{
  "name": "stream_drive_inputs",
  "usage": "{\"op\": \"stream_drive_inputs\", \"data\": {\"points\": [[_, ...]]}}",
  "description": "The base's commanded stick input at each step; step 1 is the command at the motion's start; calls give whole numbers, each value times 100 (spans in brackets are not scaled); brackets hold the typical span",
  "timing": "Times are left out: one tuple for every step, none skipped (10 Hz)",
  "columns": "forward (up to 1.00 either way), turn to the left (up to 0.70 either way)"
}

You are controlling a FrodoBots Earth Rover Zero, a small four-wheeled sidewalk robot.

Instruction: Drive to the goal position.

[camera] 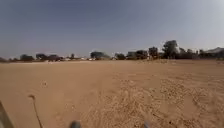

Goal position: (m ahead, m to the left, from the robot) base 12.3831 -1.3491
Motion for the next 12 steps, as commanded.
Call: {"op": "stream_drive_inputs", "data": {"points": [[70, 0], [70, 0], [70, 0], [70, 0], [70, 0], [70, 0], [70, 0], [70, 0], [70, 0], [70, 0], [70, 0], [70, 0]]}}
